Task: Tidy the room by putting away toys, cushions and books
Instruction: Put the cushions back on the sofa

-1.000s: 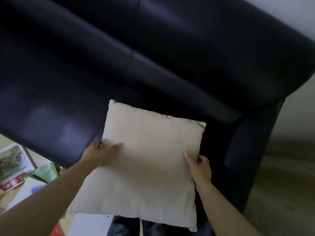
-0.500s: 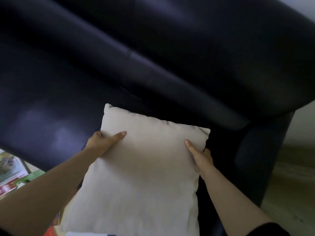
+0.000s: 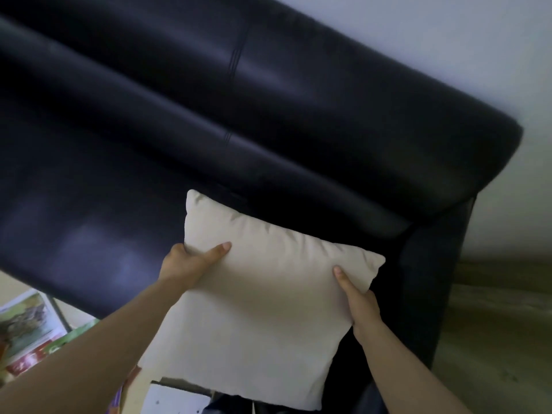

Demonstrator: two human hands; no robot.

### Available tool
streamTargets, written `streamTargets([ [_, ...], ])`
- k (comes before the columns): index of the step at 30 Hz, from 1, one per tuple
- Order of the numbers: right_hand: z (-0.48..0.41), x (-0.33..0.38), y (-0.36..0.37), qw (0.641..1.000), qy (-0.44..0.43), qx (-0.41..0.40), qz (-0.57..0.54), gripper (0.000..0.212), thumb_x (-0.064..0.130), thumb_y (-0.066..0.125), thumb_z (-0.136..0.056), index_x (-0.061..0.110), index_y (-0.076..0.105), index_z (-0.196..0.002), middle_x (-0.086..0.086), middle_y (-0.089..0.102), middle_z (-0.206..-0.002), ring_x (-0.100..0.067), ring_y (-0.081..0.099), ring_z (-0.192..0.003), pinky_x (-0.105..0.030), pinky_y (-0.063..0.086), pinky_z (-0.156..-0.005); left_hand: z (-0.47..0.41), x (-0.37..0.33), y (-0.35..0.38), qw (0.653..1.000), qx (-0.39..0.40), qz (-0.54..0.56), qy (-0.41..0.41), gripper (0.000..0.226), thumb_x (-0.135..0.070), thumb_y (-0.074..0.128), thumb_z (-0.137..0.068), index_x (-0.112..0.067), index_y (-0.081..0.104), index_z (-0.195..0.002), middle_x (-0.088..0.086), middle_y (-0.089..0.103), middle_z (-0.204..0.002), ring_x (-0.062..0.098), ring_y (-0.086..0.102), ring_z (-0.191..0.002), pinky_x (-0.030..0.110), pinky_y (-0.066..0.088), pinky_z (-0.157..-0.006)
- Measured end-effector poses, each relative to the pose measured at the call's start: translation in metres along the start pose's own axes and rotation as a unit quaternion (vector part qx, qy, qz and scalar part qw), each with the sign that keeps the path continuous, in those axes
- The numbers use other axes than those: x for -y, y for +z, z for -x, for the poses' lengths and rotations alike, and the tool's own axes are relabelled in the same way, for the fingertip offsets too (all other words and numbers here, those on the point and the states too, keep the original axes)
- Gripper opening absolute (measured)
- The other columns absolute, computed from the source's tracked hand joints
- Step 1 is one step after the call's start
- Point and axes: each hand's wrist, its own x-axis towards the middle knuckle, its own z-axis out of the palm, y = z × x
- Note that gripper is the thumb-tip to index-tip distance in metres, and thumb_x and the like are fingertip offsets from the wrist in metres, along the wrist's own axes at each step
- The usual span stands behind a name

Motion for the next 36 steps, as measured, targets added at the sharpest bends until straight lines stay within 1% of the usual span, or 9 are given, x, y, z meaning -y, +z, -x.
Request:
streamTargets([
  [4, 0.036, 0.013, -0.014, 0.999, -0.026, -0.004, -0.025, 0.113, 0.075, 0.078, -0.035, 0.018, 0.056, -0.130, -0.001, 0.063, -0.117, -0.025, 0.060, -0.106, -0.043, 0.048, -0.098, 0.036, -0.017, -0.019, 1.000, -0.001, 0.011, 0.026, 0.100, -0.071, 0.075, -0.056, -0.007, 0.046, -0.127, 0.004, 0.054, -0.118, 0.024, 0.053, -0.097, 0.035, 0.044, -0.079],
  [7, 0.059, 0.030, -0.023, 0.998, -0.049, -0.022, -0.036, 0.105, 0.070, 0.077, -0.052, 0.017, 0.047, -0.137, -0.004, 0.058, -0.126, -0.027, 0.055, -0.112, -0.042, 0.045, -0.099, 0.061, -0.034, -0.029, 0.998, -0.005, 0.030, 0.048, 0.100, -0.069, 0.075, -0.058, -0.007, 0.043, -0.130, 0.004, 0.050, -0.117, 0.029, 0.054, -0.107, 0.037, 0.044, -0.082],
  [11, 0.079, 0.055, -0.041, 0.993, -0.082, -0.036, -0.073, 0.101, 0.065, 0.076, -0.061, 0.017, 0.041, -0.142, -0.005, 0.055, -0.130, -0.029, 0.054, -0.115, -0.046, 0.043, -0.102, 0.089, -0.054, -0.037, 0.995, 0.006, 0.059, 0.079, 0.107, -0.072, 0.076, -0.051, -0.012, 0.044, -0.134, 0.005, 0.054, -0.125, 0.030, 0.055, -0.113, 0.043, 0.048, -0.091],
  [15, 0.095, 0.078, -0.063, 0.982, -0.132, -0.022, -0.134, 0.093, 0.060, 0.076, -0.064, 0.018, 0.044, -0.140, -0.002, 0.057, -0.126, -0.025, 0.055, -0.111, -0.049, 0.045, -0.102, 0.113, -0.084, -0.038, 0.986, 0.017, 0.090, 0.138, 0.113, -0.077, 0.076, -0.041, -0.019, 0.045, -0.133, 0.001, 0.055, -0.126, 0.027, 0.055, -0.115, 0.044, 0.048, -0.096],
  [17, 0.099, 0.084, -0.074, 0.976, -0.142, -0.012, -0.166, 0.096, 0.059, 0.078, -0.058, 0.017, 0.046, -0.138, -0.003, 0.059, -0.124, -0.025, 0.058, -0.109, -0.048, 0.048, -0.099, 0.120, -0.099, -0.034, 0.981, 0.020, 0.102, 0.166, 0.110, -0.075, 0.075, -0.045, -0.019, 0.045, -0.134, 0.000, 0.055, -0.126, 0.026, 0.055, -0.115, 0.046, 0.047, -0.098],
  [21, 0.103, 0.088, -0.087, 0.964, -0.174, -0.004, -0.201, 0.057, 0.040, 0.071, -0.082, 0.017, 0.054, -0.132, 0.002, 0.064, -0.113, -0.016, 0.060, -0.100, -0.032, 0.051, -0.080, 0.124, -0.120, -0.020, 0.976, 0.022, 0.080, 0.200, 0.089, -0.060, 0.074, -0.068, -0.017, 0.039, -0.137, 0.002, 0.052, -0.129, 0.025, 0.052, -0.115, 0.045, 0.047, -0.096],
  [26, 0.096, 0.086, -0.077, 0.962, -0.177, -0.016, -0.207, 0.078, 0.043, 0.075, -0.076, 0.021, 0.040, -0.142, 0.000, 0.057, -0.127, -0.022, 0.056, -0.113, -0.043, 0.049, -0.098, 0.124, -0.128, -0.011, 0.973, 0.022, 0.051, 0.224, 0.087, -0.051, 0.074, -0.073, -0.020, 0.031, -0.142, 0.003, 0.049, -0.134, 0.027, 0.050, -0.120, 0.045, 0.046, -0.098],
  [31, 0.091, 0.084, -0.077, 0.965, -0.171, -0.017, -0.200, 0.085, 0.043, 0.078, -0.072, 0.022, 0.037, -0.143, -0.003, 0.057, -0.127, -0.025, 0.059, -0.110, -0.047, 0.050, -0.097, 0.131, -0.126, -0.010, 0.974, 0.032, -0.001, 0.223, 0.104, -0.058, 0.070, -0.071, -0.027, 0.011, -0.150, 0.005, 0.037, -0.148, 0.031, 0.044, -0.129, 0.049, 0.043, -0.103],
  [36, 0.090, 0.079, -0.083, 0.974, -0.154, -0.011, -0.168, 0.083, 0.038, 0.076, -0.078, 0.018, 0.033, -0.146, -0.007, 0.052, -0.131, -0.029, 0.055, -0.115, -0.047, 0.048, -0.100, 0.143, -0.115, -0.006, 0.972, 0.018, -0.017, 0.235, 0.074, -0.036, 0.068, -0.083, -0.013, 0.029, -0.141, 0.006, 0.046, -0.137, 0.028, 0.050, -0.119, 0.036, 0.045, -0.085],
])
